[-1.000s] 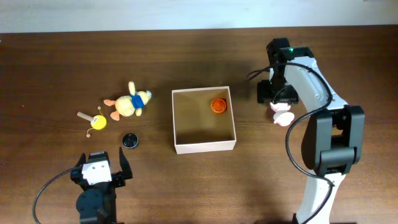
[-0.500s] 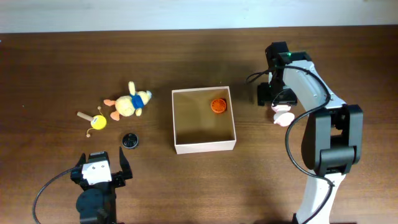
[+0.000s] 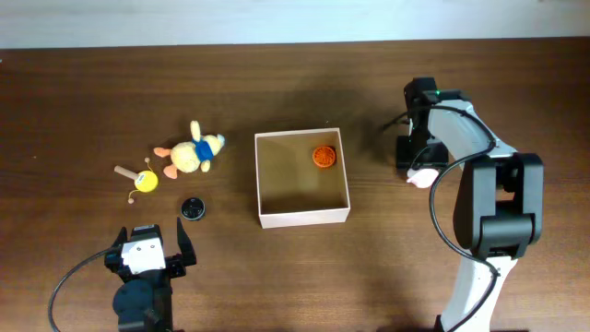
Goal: Pack container
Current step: 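Move the right gripper to the white rubber duck and grasp it, then lift the rubber duck and lower it into the box, then open the right gripper and retract the right arm up and right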
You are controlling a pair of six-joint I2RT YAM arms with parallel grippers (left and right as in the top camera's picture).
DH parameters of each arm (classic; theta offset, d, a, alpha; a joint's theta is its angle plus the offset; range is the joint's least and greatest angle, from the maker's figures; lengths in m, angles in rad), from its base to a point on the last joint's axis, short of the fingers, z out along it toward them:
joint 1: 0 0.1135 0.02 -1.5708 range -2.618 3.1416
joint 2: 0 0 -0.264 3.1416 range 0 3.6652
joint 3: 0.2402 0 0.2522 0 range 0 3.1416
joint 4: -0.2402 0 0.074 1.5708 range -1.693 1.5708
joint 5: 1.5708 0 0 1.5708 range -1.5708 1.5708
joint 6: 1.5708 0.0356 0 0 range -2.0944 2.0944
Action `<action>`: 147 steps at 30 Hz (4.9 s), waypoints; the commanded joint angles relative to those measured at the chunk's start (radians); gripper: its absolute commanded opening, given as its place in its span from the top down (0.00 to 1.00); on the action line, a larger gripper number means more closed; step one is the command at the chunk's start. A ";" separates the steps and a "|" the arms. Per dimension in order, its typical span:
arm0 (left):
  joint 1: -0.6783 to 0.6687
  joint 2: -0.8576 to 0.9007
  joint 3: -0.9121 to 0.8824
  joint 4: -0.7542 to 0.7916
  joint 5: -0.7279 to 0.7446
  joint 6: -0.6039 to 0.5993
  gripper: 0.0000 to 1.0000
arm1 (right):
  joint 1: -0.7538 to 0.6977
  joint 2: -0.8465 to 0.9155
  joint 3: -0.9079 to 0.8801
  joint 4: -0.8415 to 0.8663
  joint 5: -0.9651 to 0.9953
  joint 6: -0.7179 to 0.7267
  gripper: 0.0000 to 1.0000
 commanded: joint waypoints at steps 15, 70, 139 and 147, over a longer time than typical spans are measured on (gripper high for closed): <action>0.002 -0.006 -0.004 0.000 -0.008 0.016 0.01 | -0.003 -0.002 0.000 0.010 0.019 0.000 0.96; 0.002 -0.006 -0.004 0.000 -0.008 0.016 0.01 | 0.551 -0.029 0.609 -0.515 -0.421 -0.997 0.96; 0.002 -0.006 -0.004 0.000 -0.008 0.016 0.01 | 0.551 -0.016 0.185 -0.266 -0.498 -1.036 0.67; 0.002 -0.006 -0.004 0.000 -0.008 0.016 0.01 | 0.551 -0.016 0.185 -0.266 -0.498 -1.037 0.62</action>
